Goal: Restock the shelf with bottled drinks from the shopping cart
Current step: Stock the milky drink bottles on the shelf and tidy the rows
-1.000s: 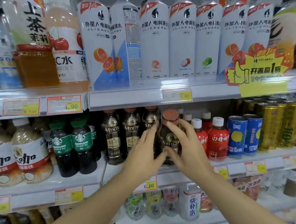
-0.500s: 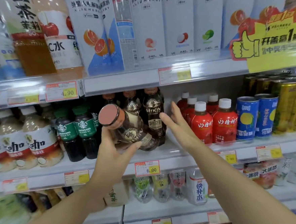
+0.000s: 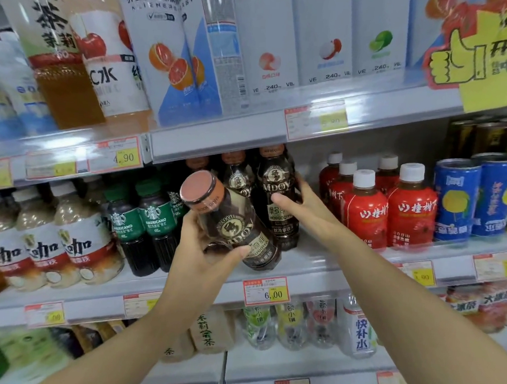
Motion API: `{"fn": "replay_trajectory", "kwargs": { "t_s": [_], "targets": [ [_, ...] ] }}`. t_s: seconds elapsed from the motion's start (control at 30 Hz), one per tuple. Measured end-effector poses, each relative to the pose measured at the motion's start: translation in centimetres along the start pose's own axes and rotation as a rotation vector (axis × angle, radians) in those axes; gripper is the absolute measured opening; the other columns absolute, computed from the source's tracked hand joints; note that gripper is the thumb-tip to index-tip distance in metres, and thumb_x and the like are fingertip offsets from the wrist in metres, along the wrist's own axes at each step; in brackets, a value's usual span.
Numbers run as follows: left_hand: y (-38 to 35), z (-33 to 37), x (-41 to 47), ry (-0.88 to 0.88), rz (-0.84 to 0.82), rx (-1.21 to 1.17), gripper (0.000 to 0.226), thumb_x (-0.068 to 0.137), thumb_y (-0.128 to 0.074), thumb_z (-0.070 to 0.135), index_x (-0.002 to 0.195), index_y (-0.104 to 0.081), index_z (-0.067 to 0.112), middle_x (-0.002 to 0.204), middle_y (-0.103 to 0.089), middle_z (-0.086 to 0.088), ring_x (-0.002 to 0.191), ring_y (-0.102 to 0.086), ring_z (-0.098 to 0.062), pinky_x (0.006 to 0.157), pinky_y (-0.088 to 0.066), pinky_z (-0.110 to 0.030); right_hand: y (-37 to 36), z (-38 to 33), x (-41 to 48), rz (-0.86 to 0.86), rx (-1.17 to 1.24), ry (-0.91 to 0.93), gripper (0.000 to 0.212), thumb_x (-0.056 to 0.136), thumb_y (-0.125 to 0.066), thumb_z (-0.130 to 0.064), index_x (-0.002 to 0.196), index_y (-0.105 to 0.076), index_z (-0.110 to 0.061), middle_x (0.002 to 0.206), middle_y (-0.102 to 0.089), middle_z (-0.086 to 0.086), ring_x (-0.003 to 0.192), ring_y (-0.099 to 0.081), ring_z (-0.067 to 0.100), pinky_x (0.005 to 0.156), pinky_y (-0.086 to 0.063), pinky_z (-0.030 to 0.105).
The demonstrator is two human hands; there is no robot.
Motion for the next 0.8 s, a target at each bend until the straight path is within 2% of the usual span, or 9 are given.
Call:
{"fn": "replay_trajectory", "kwargs": {
  "t_s": [0.1, 0.17, 0.23, 0.3, 0.37, 0.47, 0.57, 0.77, 0.8],
  "targets": [
    [-0.4, 0.2, 0.1, -0.004, -0.007, -0.02, 0.065, 0.069, -0.076, 0.026, 0.119, -0.04, 0.048, 0.114, -0.061, 0.022, 0.109, -0.06, -0.002, 0.091, -0.049, -0.029, 0.0, 0.1, 0.0, -0.002, -0.021, -0.006, 0.083, 0.061, -0.069, -0.069, 0.133, -0.03, -0.054, 0.127, -0.051, -0.026, 0.122, -0.047, 0.0, 0.108, -0.037, 0.037],
    [-0.5, 0.4, 0.1, -0.003, -0.015, -0.052, 0.066, 0.069, -0.078, 0.03, 0.119, -0.04, 0.05, 0.114, -0.061, 0.022, 0.108, -0.06, -0.002, 0.087, -0.051, -0.024, 0.0, 0.4, -0.1, -0.007, -0.03, -0.023, 0.078, 0.06, -0.069, -0.07, 0.127, -0.03, -0.062, 0.125, -0.05, -0.029, 0.121, -0.047, -0.002, 0.107, -0.037, 0.035],
    [-0.6, 0.5, 0.0, 0.002, -0.024, -0.08, 0.068, 0.068, -0.078, 0.035, 0.122, -0.04, 0.049, 0.114, -0.062, 0.022, 0.109, -0.06, -0.001, 0.084, -0.05, -0.015, 0.0, 0.5, -0.2, -0.007, -0.044, -0.028, 0.067, 0.059, -0.07, -0.07, 0.113, -0.031, -0.073, 0.117, -0.051, -0.037, 0.115, -0.047, -0.012, 0.103, -0.037, 0.028],
    [-0.7, 0.4, 0.0, 0.013, -0.021, -0.092, 0.068, 0.067, -0.076, 0.033, 0.123, -0.039, 0.048, 0.114, -0.062, 0.022, 0.108, -0.06, -0.001, 0.082, -0.048, -0.011, 0.1, 0.4, -0.3, -0.013, -0.049, -0.022, 0.063, 0.06, -0.071, -0.068, 0.107, -0.03, -0.077, 0.11, -0.051, -0.043, 0.106, -0.045, -0.022, 0.097, -0.037, 0.022],
    [-0.7, 0.2, 0.2, 0.014, -0.018, -0.094, 0.067, 0.072, -0.076, 0.022, 0.124, -0.039, 0.044, 0.113, -0.063, 0.021, 0.108, -0.06, -0.002, 0.081, -0.048, -0.01, 0.1, 0.4, -0.3, -0.019, -0.046, -0.01, 0.07, 0.061, -0.071, -0.067, 0.119, -0.031, -0.07, 0.112, -0.051, -0.043, 0.108, -0.044, -0.022, 0.096, -0.035, 0.02],
    [-0.7, 0.0, 0.3, 0.013, -0.013, -0.101, 0.068, 0.075, -0.075, 0.013, 0.127, -0.04, 0.038, 0.114, -0.063, 0.019, 0.108, -0.061, -0.003, 0.081, -0.049, -0.012, 0.2, 0.7, -0.1, -0.027, -0.047, -0.004, 0.09, 0.061, -0.071, -0.066, 0.138, -0.025, -0.051, 0.12, -0.049, -0.035, 0.119, -0.043, -0.008, 0.101, -0.033, 0.023],
    [-0.7, -0.2, 0.5, 0.023, -0.004, -0.109, 0.067, 0.076, -0.075, 0.01, 0.125, -0.041, 0.039, 0.113, -0.063, 0.018, 0.108, -0.061, -0.004, 0.081, -0.051, -0.015, 0.2, 0.9, 0.0, -0.027, -0.045, -0.016, 0.087, 0.063, -0.07, -0.065, 0.137, -0.026, -0.052, 0.116, -0.047, -0.039, 0.116, -0.043, -0.009, 0.098, -0.034, 0.021],
    [-0.8, -0.2, 0.8, 0.038, 0.016, -0.095, 0.064, 0.076, -0.075, 0.011, 0.123, -0.042, 0.04, 0.112, -0.064, 0.017, 0.106, -0.061, -0.003, 0.08, -0.05, -0.013, 0.5, 1.5, 0.3, -0.019, -0.027, -0.039, 0.083, 0.064, -0.065, -0.071, 0.135, -0.025, -0.055, 0.107, -0.045, -0.05, 0.099, -0.041, -0.029, 0.083, -0.038, 0.007],
    [-0.8, -0.2, 0.8, 0.04, 0.017, -0.094, 0.065, 0.076, -0.075, 0.011, 0.123, -0.042, 0.039, 0.112, -0.064, 0.017, 0.106, -0.061, -0.003, 0.08, -0.05, -0.014, 0.6, 1.5, 0.3, -0.002, 0.005, -0.04, 0.083, 0.065, -0.06, -0.075, 0.136, -0.023, -0.054, 0.112, -0.043, -0.051, 0.101, -0.041, -0.029, 0.085, -0.038, 0.007]
  ]
}}
Point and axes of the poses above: each hand's wrist, its own x-axis towards the middle knuckle, its own y-axis out of the back of the hand, z = x × y, the point moved 5 cm from there along x, towards the middle knuckle
